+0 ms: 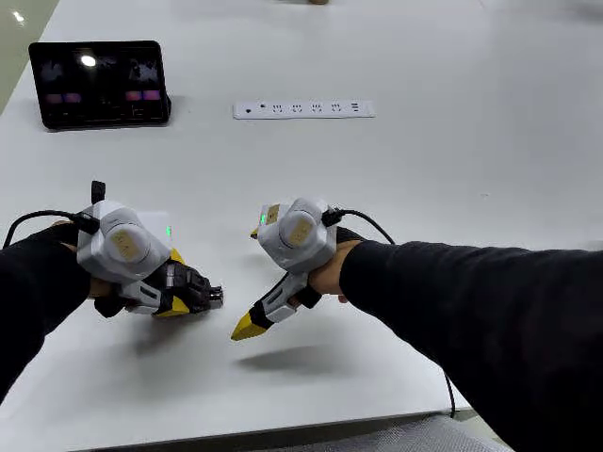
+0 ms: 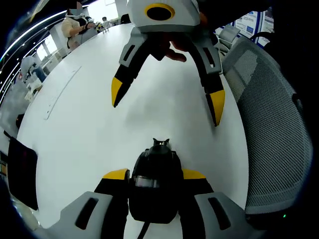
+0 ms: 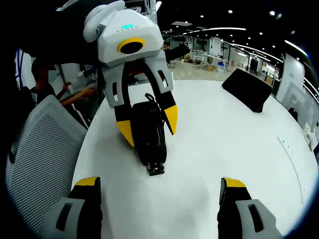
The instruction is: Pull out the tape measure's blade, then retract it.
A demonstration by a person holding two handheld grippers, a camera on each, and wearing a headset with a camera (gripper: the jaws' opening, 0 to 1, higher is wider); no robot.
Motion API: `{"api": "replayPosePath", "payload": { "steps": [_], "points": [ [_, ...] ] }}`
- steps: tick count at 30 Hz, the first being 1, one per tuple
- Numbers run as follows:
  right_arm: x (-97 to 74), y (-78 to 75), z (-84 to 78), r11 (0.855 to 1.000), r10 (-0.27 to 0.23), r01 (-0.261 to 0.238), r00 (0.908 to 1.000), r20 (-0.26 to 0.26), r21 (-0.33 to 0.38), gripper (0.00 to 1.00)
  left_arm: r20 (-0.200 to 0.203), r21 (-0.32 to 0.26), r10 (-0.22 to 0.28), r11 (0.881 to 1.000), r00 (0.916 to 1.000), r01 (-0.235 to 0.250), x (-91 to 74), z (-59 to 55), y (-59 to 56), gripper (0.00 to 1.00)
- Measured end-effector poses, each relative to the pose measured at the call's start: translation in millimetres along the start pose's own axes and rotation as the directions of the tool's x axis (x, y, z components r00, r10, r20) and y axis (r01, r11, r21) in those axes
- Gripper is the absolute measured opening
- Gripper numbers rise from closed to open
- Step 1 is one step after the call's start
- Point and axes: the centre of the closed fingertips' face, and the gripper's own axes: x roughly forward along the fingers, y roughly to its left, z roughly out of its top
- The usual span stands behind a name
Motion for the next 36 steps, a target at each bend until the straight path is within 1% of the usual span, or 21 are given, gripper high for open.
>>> {"api": "replayPosePath", "payload": {
  "steps": [3, 4, 5, 6, 8, 9, 11, 18, 19, 20, 22, 25, 28, 30, 33, 36],
  "points": [
    [3.8, 1.4, 1.6, 1.000, 0.006, -0.006, 1.0000, -0.004, -0.010, 0.99, 0.006, -0.003, 0.002, 1.000, 1.0000, -0.002, 0.0, -0.1, 0.5, 0.33],
    [4.7, 1.5, 1.7, 1.000, 0.008, -0.008, 1.0000, -0.005, -0.010, 0.95, 0.007, -0.004, 0.003, 1.000, 1.0000, -0.003, 0.1, -0.1, 0.6, 0.33],
    [5.9, 0.7, 2.5, 1.000, 0.006, -0.006, 1.0000, 0.002, -0.010, 0.85, 0.009, -0.004, 0.004, 1.000, 1.0000, -0.003, 0.2, 0.2, 0.6, 0.33],
    [7.5, -0.8, 3.0, 1.000, -0.001, 0.001, 1.0000, 0.006, -0.009, 0.81, 0.009, -0.005, 0.004, 1.000, 0.9999, -0.004, 0.3, 0.3, 0.7, 0.33],
    [11.4, -1.6, 4.3, 1.000, -0.001, 0.001, 0.9999, 0.014, 0.006, 0.84, 0.009, -0.005, 0.004, 1.000, 1.0000, -0.004, 0.4, 0.4, 0.8, 0.33],
    [12.3, -1.4, 4.4, 1.000, 0.001, -0.001, 0.9999, 0.014, 0.006, 0.81, 0.009, -0.006, 0.003, 1.000, 1.0000, -0.003, 0.4, 0.4, 0.9, 0.33],
    [13.8, -1.2, 5.6, 1.000, -0.001, 0.001, 0.9999, 0.012, -0.020, 0.74, 0.010, -0.006, 0.002, 1.000, 1.0000, -0.002, 0.5, 0.4, 1.1, 0.33],
    [19.4, 0.0, 5.8, 0.998, 0.006, -0.006, 1.0000, 0.004, -0.060, 0.58, 0.012, -0.006, 0.003, 1.000, 0.9999, -0.003, 0.0, 0.5, 1.2, 0.33],
    [20.3, 0.8, 5.4, 0.998, 0.010, -0.009, 1.0000, 0.001, -0.062, 0.56, 0.012, -0.006, 0.004, 1.000, 0.9999, -0.004, 0.0, 0.5, 1.2, 0.33],
    [22.0, 3.3, 3.5, 0.997, 0.025, -0.026, 0.9996, -0.010, -0.079, 0.54, 0.012, -0.005, 0.004, 1.000, 0.9999, -0.004, 0.0, 0.5, 1.2, 0.33],
    [24.5, 5.2, 2.0, 0.994, 0.034, -0.036, 0.9992, -0.021, -0.105, 0.51, 0.012, -0.006, 0.003, 1.000, 0.9999, -0.003, 0.1, 0.4, 1.1, 0.33],
    [25.7, 6.1, 2.3, 0.992, 0.039, -0.043, 0.9988, -0.029, -0.122, 0.45, 0.012, -0.005, 0.002, 1.000, 0.9999, -0.002, 0.3, 0.3, 1.5, 0.33],
    [27.1, 5.0, 5.3, 0.991, 0.038, -0.041, 0.9991, -0.020, -0.127, 0.39, 0.007, 0.006, 0.010, 1.000, 0.9999, -0.010, 2.2, -0.4, 2.0, 0.33],
    [28.7, 5.5, 5.5, 0.993, 0.040, -0.042, 0.9990, -0.018, -0.113, 0.35, 0.006, 0.003, 0.012, 1.000, 0.9999, -0.012, 1.7, -0.3, 3.2, 0.33],
    [32.6, 6.3, 3.2, 0.992, 0.042, -0.045, 0.9987, -0.029, -0.117, 0.31, 0.010, 0.004, 0.012, 1.000, 0.9999, -0.012, 1.6, -0.4, 3.7, 0.33],
    [35.7, 2.5, 5.2, 0.994, 0.024, -0.026, 0.9994, -0.025, -0.107, 0.26, 0.011, 0.006, 0.012, 1.000, 0.9999, -0.012, 1.7, -1.4, 4.5, 0.33]
  ]
}}
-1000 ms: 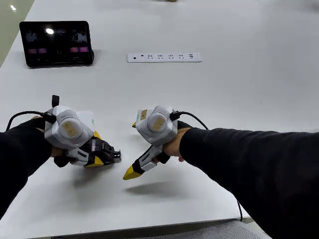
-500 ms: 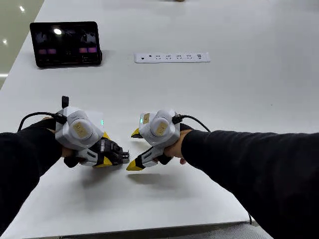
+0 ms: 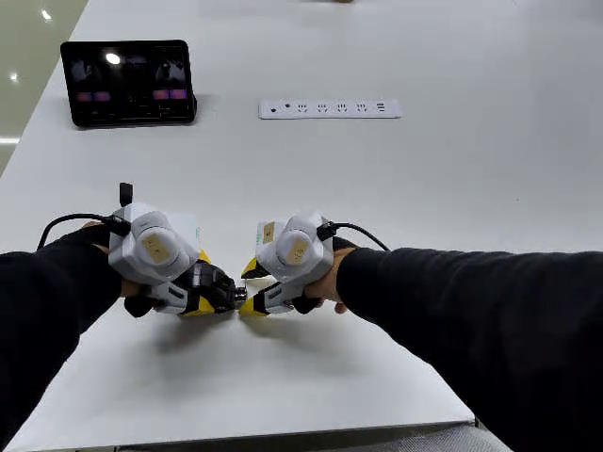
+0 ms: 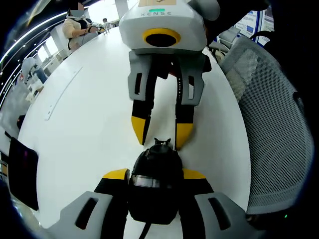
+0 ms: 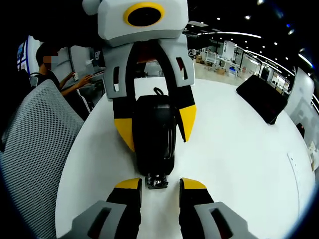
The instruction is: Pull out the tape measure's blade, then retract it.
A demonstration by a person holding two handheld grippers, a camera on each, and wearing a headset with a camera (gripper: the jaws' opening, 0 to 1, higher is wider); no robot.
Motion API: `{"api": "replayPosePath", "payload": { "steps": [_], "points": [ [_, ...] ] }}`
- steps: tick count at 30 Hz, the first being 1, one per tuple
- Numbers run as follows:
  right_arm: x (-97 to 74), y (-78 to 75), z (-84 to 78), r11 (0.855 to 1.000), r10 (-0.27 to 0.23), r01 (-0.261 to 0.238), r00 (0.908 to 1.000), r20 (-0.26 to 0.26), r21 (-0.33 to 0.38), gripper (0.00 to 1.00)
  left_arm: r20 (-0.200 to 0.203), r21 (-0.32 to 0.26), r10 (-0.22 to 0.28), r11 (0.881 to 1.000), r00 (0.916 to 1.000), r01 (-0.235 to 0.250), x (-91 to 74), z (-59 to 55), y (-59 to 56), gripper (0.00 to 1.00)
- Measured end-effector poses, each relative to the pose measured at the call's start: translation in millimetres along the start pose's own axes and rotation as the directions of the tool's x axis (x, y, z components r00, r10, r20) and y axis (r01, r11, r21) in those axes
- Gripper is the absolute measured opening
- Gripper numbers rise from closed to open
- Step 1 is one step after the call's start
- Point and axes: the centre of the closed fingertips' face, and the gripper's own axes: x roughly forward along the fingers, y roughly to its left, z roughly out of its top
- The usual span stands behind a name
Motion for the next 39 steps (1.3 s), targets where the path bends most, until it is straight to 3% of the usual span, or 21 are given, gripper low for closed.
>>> {"api": "replayPosePath", "payload": {
  "steps": [3, 8, 10, 14, 20, 26, 31, 39],
  "points": [
    [1.5, -1.5, 2.5, 1.000, -0.005, 0.005, 1.0000, 0.006, -0.002, 0.21, 0.006, 0.000, -0.003, 1.000, 1.0000, 0.003, -0.2, 0.0, 0.2, 0.33],
    [6.5, 7.3, -0.6, 0.999, 0.034, -0.035, 0.9992, -0.019, -0.033, 0.13, 0.008, -0.001, -0.005, 1.000, 1.0000, 0.005, 0.0, -0.9, 0.3, 0.33],
    [6.8, 6.2, -0.9, 0.998, 0.021, -0.022, 0.9994, -0.026, -0.053, 0.13, 0.009, 0.000, -0.005, 1.000, 0.9999, 0.005, 0.1, -0.9, 0.0, 0.33],
    [7.1, 4.8, -2.7, 0.999, 0.033, -0.033, 0.9990, -0.030, -0.014, 0.11, 0.005, 0.002, -0.011, 1.000, 0.9999, 0.011, 0.1, -0.9, -0.7, 0.33],
    [7.0, 5.3, -3.5, 0.999, 0.032, -0.033, 0.9990, -0.031, -0.036, 0.10, 0.001, 0.002, -0.001, 1.000, 1.0000, 0.001, 0.5, -0.6, -0.8, 0.33],
    [6.4, 4.5, -3.6, 1.000, 0.031, -0.031, 0.9993, -0.018, 0.001, 0.10, 0.005, 0.002, 0.007, 1.000, 1.0000, -0.007, -0.5, 0.6, -1.7, 0.33],
    [6.5, 5.7, -2.6, 0.999, 0.029, -0.029, 0.9991, -0.030, -0.030, 0.10, 0.003, 0.003, 0.011, 1.000, 0.9999, -0.011, -1.0, 1.0, -2.2, 0.33],
    [4.2, 4.7, -3.4, 0.999, 0.037, -0.037, 0.9989, -0.029, -0.009, 0.10, 0.003, 0.001, 0.013, 1.000, 0.9999, -0.013, -0.8, 0.6, -2.2, 0.33]
  ]
}}
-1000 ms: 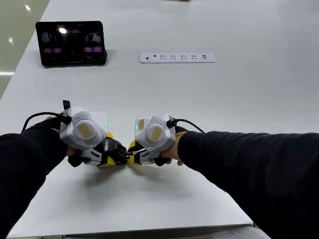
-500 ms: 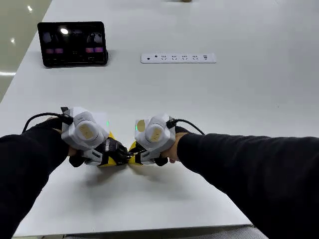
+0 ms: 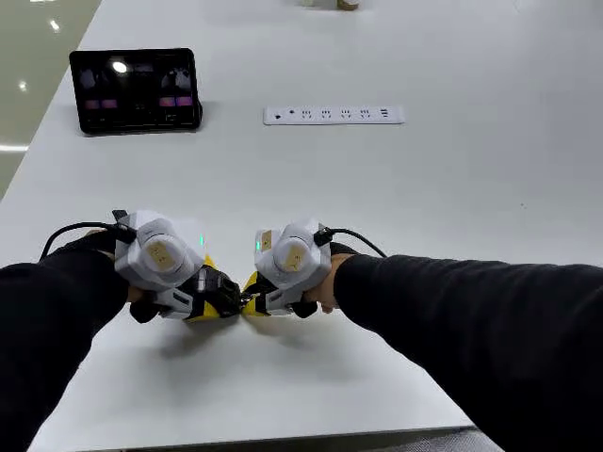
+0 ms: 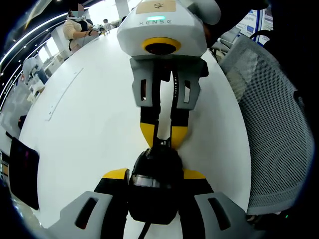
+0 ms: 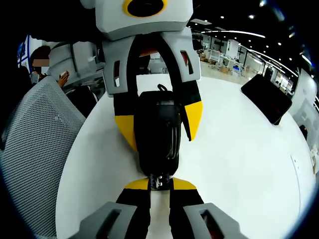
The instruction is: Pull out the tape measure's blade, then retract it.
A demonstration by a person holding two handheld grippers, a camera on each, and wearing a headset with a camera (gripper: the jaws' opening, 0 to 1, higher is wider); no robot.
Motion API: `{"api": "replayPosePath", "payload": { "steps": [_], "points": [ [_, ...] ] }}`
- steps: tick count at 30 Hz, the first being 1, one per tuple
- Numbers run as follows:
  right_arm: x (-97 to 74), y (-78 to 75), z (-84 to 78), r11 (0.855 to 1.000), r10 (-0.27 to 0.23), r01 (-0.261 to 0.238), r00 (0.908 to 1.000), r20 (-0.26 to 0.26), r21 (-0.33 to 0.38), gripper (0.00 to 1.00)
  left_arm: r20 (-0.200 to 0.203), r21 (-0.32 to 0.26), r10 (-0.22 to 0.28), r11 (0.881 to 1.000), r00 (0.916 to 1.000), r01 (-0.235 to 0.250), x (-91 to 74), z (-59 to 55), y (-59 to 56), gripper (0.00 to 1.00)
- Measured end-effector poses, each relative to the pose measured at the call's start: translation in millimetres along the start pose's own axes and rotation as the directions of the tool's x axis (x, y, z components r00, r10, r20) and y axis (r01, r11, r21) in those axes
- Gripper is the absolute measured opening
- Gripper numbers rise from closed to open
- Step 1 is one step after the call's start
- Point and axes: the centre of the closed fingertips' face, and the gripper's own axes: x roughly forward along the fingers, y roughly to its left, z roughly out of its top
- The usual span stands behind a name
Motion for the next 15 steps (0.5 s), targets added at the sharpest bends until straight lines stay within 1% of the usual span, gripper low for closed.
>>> {"api": "replayPosePath", "payload": {
  "steps": [7, 15],
  "points": [
    [-5.6, -0.8, -5.8, 1.000, 0.002, -0.002, 1.0000, -0.009, 0.011, 0.10, 0.001, -0.009, 0.001, 1.000, 1.0000, -0.001, 0.8, -0.7, 1.6, 0.33],
    [-8.4, 0.2, -9.4, 1.000, 0.003, -0.003, 0.9999, -0.016, 0.020, 0.10, -0.004, -0.011, 0.001, 1.000, 1.0000, -0.001, 1.2, -1.6, 0.9, 0.33]
  ]
}}
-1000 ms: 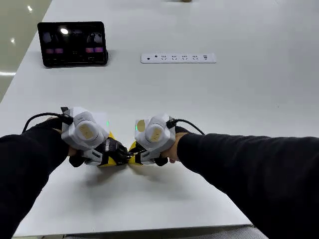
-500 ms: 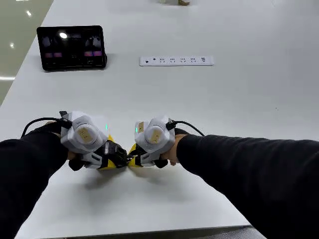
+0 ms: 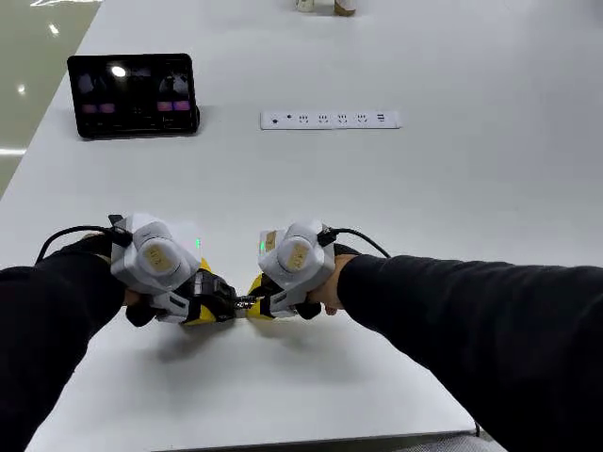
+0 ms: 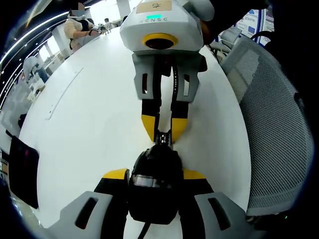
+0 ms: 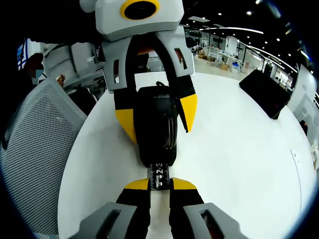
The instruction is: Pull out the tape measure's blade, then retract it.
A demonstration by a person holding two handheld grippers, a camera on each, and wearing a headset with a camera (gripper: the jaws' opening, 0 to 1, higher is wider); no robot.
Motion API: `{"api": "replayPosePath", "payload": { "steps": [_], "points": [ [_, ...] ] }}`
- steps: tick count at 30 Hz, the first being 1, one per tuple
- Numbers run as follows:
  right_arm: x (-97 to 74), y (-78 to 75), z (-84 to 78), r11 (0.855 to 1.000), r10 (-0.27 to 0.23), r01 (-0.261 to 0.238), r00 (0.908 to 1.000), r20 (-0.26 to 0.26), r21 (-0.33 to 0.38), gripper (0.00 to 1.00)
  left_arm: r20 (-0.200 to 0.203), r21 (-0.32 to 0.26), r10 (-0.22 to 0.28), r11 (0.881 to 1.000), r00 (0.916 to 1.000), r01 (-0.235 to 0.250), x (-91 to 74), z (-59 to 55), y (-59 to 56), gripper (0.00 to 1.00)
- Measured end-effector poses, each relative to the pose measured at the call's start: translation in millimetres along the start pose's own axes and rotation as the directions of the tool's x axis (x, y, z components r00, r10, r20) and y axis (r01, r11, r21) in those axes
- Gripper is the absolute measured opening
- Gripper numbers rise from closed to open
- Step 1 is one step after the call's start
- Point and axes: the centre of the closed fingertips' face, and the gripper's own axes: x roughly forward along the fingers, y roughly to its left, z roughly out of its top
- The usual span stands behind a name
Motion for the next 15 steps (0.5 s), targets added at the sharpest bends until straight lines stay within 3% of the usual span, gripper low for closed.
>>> {"api": "replayPosePath", "payload": {
  "steps": [15],
  "points": [
    [-6.5, -0.7, -6.2, 1.000, 0.003, -0.003, 1.0000, -0.008, 0.001, 0.10, 0.000, 0.001, 0.000, 1.000, 1.0000, 0.000, -0.1, 0.8, -1.3, 0.33]
  ]
}}
